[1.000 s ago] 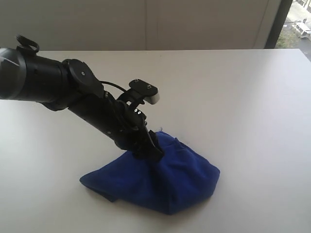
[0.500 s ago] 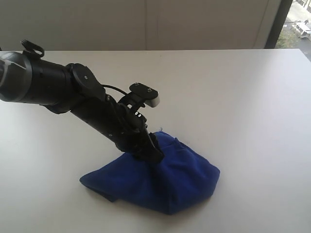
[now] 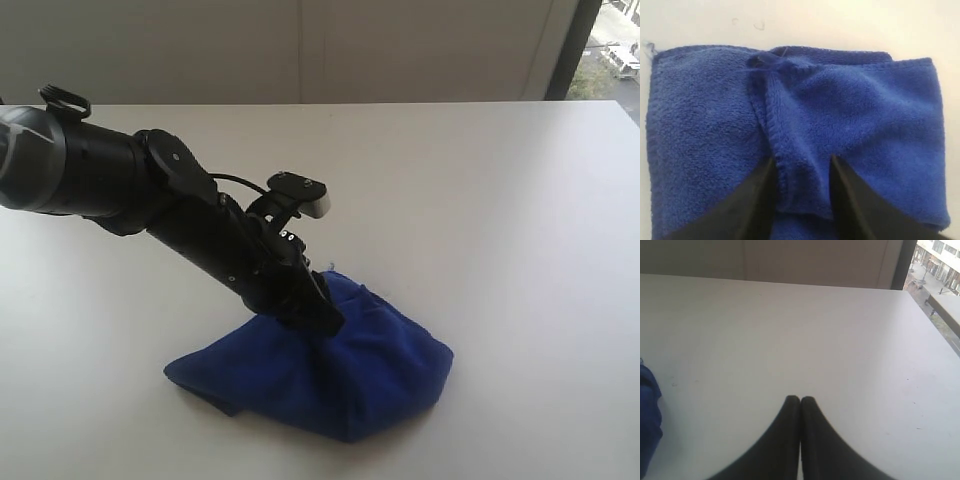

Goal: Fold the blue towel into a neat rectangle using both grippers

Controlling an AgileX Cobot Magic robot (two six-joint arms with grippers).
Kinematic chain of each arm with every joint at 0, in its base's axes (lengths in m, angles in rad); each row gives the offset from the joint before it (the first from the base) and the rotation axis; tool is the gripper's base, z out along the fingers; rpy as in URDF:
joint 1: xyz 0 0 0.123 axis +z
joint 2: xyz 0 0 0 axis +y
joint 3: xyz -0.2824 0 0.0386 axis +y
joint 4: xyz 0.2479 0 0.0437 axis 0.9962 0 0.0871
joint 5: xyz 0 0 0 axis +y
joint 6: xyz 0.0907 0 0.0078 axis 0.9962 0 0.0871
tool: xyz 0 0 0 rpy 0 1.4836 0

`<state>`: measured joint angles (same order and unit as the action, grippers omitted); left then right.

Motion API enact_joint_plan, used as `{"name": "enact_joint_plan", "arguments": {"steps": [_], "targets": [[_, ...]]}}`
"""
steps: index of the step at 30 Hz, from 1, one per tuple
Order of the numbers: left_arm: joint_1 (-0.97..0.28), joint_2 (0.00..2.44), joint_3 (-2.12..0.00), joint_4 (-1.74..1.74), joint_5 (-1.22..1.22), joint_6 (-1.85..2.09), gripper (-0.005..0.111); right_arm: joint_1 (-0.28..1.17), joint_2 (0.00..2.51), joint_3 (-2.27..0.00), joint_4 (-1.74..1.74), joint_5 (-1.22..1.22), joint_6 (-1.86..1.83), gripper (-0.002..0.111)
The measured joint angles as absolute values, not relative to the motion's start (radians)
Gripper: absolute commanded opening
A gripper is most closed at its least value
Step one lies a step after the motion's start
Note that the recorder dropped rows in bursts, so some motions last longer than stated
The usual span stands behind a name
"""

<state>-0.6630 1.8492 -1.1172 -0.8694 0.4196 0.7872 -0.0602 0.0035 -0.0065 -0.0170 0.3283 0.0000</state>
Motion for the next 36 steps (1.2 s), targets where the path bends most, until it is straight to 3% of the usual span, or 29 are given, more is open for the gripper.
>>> {"name": "enact_joint_plan", "arguments": {"steps": [7, 15, 36], "targets": [[-0.663, 1.849, -1.117, -0.869, 0.439, 0.787, 0.034, -0.06, 0.004, -0.006, -0.017, 0.328, 0.0, 0.0], [-0.663, 1.849, -1.117, -0.869, 0.427, 0.787, 0.0, -0.06, 0.004, -0.006, -0.017, 0.328, 0.0, 0.0], [-0.663, 1.813, -1.117, -0.869, 0.424, 0.843, 0.0, -0.06, 0.004, -0.006, -0.017, 0.328, 0.0, 0.0]]}}
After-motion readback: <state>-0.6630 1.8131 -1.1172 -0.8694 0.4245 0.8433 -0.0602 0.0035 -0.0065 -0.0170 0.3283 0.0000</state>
